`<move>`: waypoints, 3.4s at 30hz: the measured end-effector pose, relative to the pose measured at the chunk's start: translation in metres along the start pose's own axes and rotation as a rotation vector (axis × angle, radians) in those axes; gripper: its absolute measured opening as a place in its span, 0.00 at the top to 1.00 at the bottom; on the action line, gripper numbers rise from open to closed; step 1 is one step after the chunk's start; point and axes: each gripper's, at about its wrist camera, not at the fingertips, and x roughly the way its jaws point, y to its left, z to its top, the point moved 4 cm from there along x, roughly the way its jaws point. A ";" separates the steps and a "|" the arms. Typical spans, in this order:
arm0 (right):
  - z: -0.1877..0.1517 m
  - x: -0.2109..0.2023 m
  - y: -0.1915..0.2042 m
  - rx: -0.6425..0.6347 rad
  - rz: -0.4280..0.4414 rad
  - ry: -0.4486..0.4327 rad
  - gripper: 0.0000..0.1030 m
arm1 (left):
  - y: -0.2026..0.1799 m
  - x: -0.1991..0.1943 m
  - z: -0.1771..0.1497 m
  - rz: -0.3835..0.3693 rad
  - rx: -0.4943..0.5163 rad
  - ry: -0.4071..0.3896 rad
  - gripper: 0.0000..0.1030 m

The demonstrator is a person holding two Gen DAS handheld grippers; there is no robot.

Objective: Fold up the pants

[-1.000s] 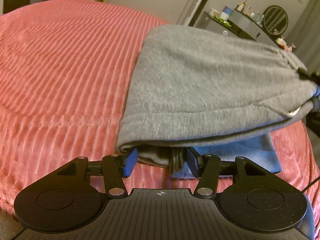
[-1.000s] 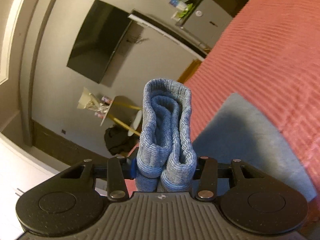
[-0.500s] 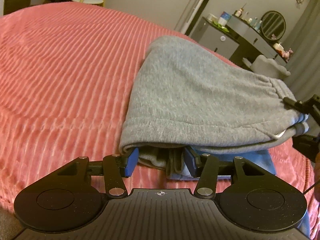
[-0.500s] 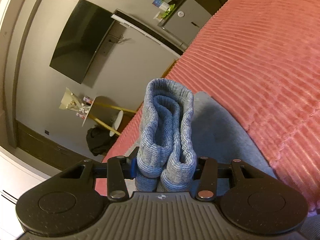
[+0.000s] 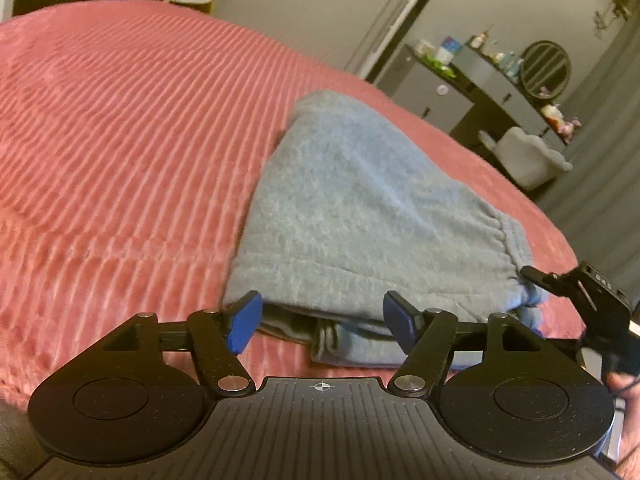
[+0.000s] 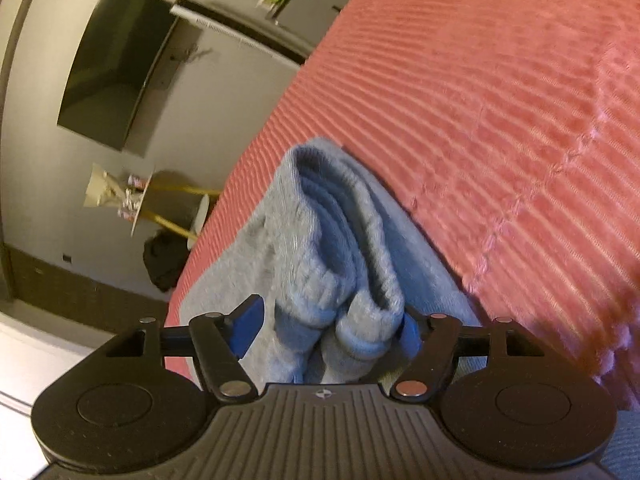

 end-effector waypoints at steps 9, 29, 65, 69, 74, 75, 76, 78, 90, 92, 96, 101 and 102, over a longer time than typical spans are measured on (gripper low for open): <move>-0.014 0.005 0.005 -0.059 -0.035 -0.055 0.48 | -0.020 0.004 -0.017 -0.082 0.136 0.034 0.30; -0.022 -0.036 -0.004 0.031 -0.176 -0.050 0.31 | 0.008 0.022 -0.007 -0.010 -0.017 -0.015 0.53; -0.004 -0.026 -0.012 -0.055 -0.084 0.112 0.47 | 0.020 -0.023 0.016 -0.100 -0.108 -0.110 0.36; 0.002 -0.028 -0.010 -0.103 -0.117 0.155 0.45 | 0.025 -0.007 0.035 -0.032 -0.065 -0.062 0.35; 0.007 -0.038 0.002 -0.172 -0.134 0.117 0.34 | 0.026 0.027 0.051 -0.041 -0.036 0.036 0.35; 0.010 -0.043 0.003 -0.180 -0.129 0.103 0.33 | 0.026 0.035 0.052 -0.036 -0.018 0.050 0.35; 0.013 -0.046 0.003 -0.180 -0.111 0.091 0.33 | 0.027 0.041 0.051 -0.025 -0.005 0.060 0.35; 0.018 -0.051 0.004 -0.196 -0.080 0.072 0.33 | 0.026 0.052 0.051 -0.005 0.013 0.066 0.35; 0.037 0.021 0.008 -0.196 -0.077 0.120 0.63 | 0.021 0.096 0.077 -0.064 0.047 0.134 0.38; 0.035 0.015 0.023 -0.273 -0.055 0.102 0.66 | 0.023 0.093 0.080 -0.108 0.057 0.117 0.52; 0.036 -0.002 0.022 -0.334 0.049 0.094 0.68 | 0.038 0.089 0.078 -0.151 0.040 0.099 0.66; 0.052 0.010 -0.010 -0.288 -0.051 0.132 0.16 | 0.048 0.090 0.076 -0.110 0.047 0.132 0.35; 0.054 0.017 -0.015 -0.269 -0.022 0.167 0.15 | 0.048 0.094 0.076 -0.130 0.044 0.155 0.33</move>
